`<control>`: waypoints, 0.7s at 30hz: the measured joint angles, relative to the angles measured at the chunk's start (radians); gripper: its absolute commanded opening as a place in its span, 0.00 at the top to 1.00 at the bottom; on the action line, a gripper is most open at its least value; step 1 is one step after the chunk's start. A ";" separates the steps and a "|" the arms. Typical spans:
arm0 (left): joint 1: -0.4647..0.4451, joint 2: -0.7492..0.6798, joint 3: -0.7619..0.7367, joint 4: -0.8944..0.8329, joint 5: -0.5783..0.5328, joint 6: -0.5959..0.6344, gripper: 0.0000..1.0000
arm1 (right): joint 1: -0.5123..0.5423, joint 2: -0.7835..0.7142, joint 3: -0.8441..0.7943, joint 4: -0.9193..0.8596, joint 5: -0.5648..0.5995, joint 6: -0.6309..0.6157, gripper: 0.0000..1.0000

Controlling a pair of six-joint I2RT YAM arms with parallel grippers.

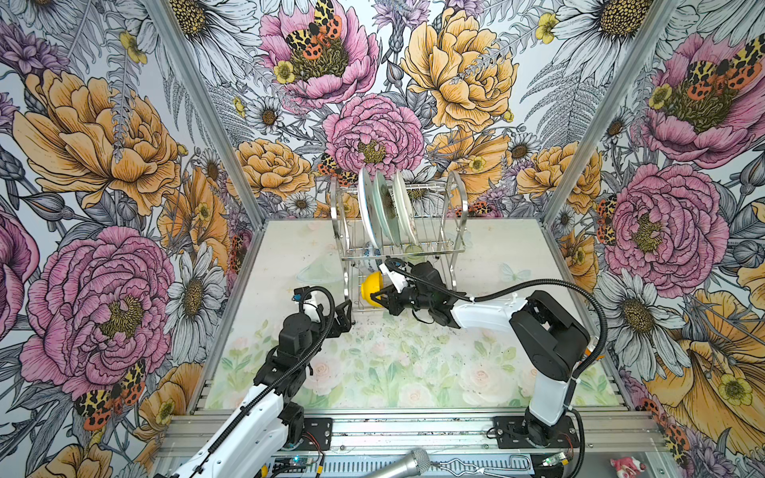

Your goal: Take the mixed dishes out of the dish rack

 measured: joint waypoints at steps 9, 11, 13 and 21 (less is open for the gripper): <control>0.000 0.000 0.000 0.002 0.000 -0.003 0.01 | -0.005 0.008 0.005 0.008 -0.023 0.006 0.95; 0.000 0.000 0.000 0.003 0.000 -0.006 0.01 | -0.005 0.010 0.006 0.009 -0.027 0.007 0.96; 0.000 0.000 0.000 0.003 0.000 -0.006 0.01 | -0.005 0.014 0.010 0.013 -0.036 0.011 0.96; 0.000 0.000 0.000 0.003 0.000 -0.007 0.01 | -0.005 0.027 0.019 0.022 -0.060 0.018 1.00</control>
